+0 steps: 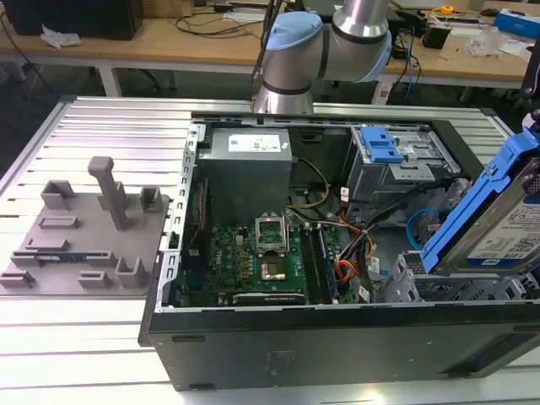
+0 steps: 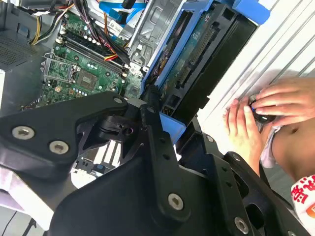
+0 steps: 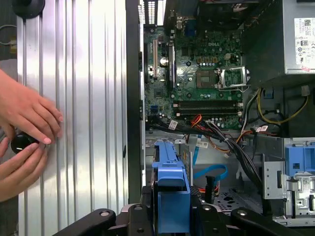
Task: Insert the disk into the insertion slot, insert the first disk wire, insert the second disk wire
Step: 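Insert the disk into the insertion slot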
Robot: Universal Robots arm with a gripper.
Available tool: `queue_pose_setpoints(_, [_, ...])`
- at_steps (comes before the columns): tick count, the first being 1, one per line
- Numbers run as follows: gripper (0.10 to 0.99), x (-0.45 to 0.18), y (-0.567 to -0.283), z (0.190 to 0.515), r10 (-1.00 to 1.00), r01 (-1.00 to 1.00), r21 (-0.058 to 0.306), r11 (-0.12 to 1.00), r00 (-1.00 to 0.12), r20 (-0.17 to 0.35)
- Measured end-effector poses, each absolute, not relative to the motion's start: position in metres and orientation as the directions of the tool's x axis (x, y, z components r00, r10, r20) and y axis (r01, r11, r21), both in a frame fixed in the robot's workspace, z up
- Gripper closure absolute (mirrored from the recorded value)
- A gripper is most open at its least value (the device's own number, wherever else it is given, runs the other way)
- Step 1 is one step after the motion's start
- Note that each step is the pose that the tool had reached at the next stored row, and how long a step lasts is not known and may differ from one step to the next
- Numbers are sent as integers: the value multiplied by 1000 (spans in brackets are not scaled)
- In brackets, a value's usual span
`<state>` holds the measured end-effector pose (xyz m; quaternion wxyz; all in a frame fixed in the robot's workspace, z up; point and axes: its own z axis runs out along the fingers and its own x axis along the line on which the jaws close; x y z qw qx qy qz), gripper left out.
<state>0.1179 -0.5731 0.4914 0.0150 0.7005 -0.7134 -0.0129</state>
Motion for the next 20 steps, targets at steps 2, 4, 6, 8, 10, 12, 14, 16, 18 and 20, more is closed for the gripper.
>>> queue_pose_setpoints(2, [722, 118, -573, 491, -1000, -999, 39, 18, -18, 3])
queue_pose_setpoints(4, [722, 118, -573, 491, -1000, -999, 39, 18, -18, 3])
queue_pose_setpoints(6, [722, 118, -573, 491, -1000, -999, 39, 18, -18, 3])
queue_pose_setpoints(8, [722, 118, -573, 491, -1000, -999, 39, 18, -18, -4])
queue_pose_setpoints(10, [722, 118, -573, 491, -999, -999, 38, 17, -18, -28])
queue_pose_setpoints(12, [722, 118, -573, 491, -999, -999, 37, 16, -18, -41])
queue_pose_setpoints(14, [722, 117, -573, 491, -998, -999, 34, 15, -18, -67])
queue_pose_setpoints(16, [722, 117, -573, 491, -998, -999, 34, 15, -18, -68])
queue_pose_setpoints(18, [722, 116, -573, 491, -998, -1000, 18, 15, -17, -68])
queue_pose_setpoints(20, [722, 112, -573, 491, -998, -1000, -18, 15, -14, -65])
